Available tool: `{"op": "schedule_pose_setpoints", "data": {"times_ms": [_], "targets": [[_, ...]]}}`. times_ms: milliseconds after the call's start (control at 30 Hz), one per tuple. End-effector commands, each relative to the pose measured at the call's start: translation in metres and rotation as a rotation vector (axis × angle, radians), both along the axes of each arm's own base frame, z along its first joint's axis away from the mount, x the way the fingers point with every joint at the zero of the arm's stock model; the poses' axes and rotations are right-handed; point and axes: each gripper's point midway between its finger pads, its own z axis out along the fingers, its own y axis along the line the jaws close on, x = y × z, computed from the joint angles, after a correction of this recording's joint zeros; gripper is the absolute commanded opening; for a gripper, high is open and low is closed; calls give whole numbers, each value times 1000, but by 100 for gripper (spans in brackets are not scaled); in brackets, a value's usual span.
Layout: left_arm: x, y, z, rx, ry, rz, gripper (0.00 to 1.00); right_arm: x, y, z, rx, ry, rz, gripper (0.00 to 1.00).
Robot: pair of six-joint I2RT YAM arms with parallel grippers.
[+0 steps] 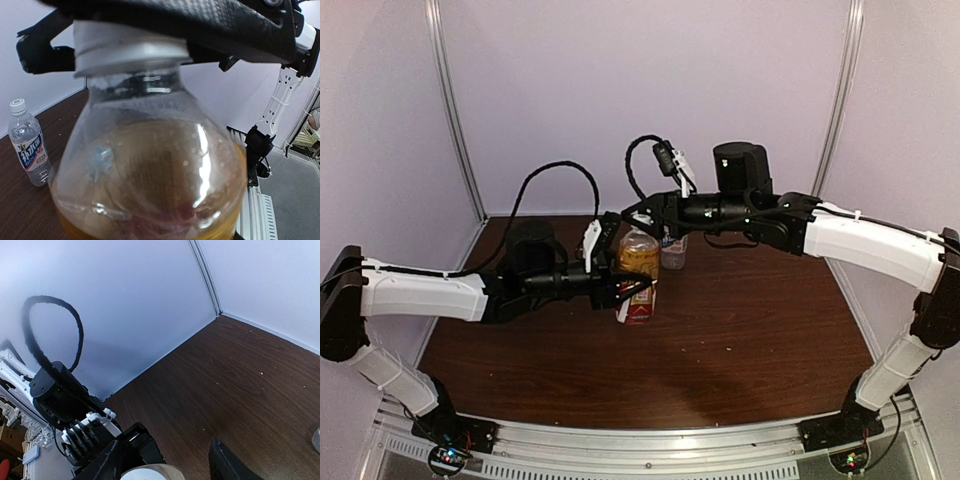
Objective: Unscrew the bottle caps
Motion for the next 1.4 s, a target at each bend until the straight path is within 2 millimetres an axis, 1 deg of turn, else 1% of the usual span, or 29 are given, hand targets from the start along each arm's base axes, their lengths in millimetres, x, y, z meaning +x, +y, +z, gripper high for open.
{"op": "schedule_pose_setpoints", "data": {"times_ms": [0,67,200,300,333,367,400,533,600,633,667,733,800,833,867,900,967,1100,1200,1300,1367], "targets": [[2,6,19,-38,-52,29,37,-8,1,8,12,-14,23,54],[2,7,19,-38,-55,32,37,-10,1,6,14,-11,28,46],[2,7,18,-35,-55,34,37,-14,1,7,18,-13,36,27],[2,8,20,-39,-59,37,37,-18,1,5,14,-17,49,17],[1,9,20,-42,-61,37,37,-19,1,6,15,-22,56,12],[1,10,22,-48,-65,38,37,-21,0,5,16,-26,61,4],[-1,10,24,-55,-72,34,37,-22,-1,7,19,-36,62,0],[-12,14,31,-78,-111,-13,37,-31,-9,14,14,-98,89,0],[-22,15,34,-90,-133,-58,37,-42,-11,19,9,-143,143,0],[-30,16,37,-98,-144,-99,37,-50,-11,19,-1,-181,190,0],[-40,16,38,-107,-157,-152,37,-59,-11,20,-3,-192,241,0],[-69,18,46,-144,-191,-309,37,-80,-11,19,-16,-258,374,0],[-97,24,54,-195,-218,-462,36,-104,-13,19,-2,-305,514,0],[-106,27,58,-221,-219,-513,36,-114,-15,20,8,-317,568,0],[-113,30,61,-240,-214,-552,34,-122,-16,20,18,-329,614,1],[-117,32,63,-251,-208,-577,32,-125,-18,20,21,-333,641,2],[-119,32,64,-258,-188,-596,30,-130,-18,18,18,-330,675,6],[-114,31,59,-247,-165,-551,30,-122,-18,16,-5,-319,630,12],[-103,29,56,-218,-167,-477,30,-105,-18,22,-23,-296,513,26],[-85,26,48,-142,-164,-369,29,-86,-22,35,-26,-248,366,46],[-74,25,41,-86,-167,-305,29,-75,-25,45,-13,-220,281,55]]}}
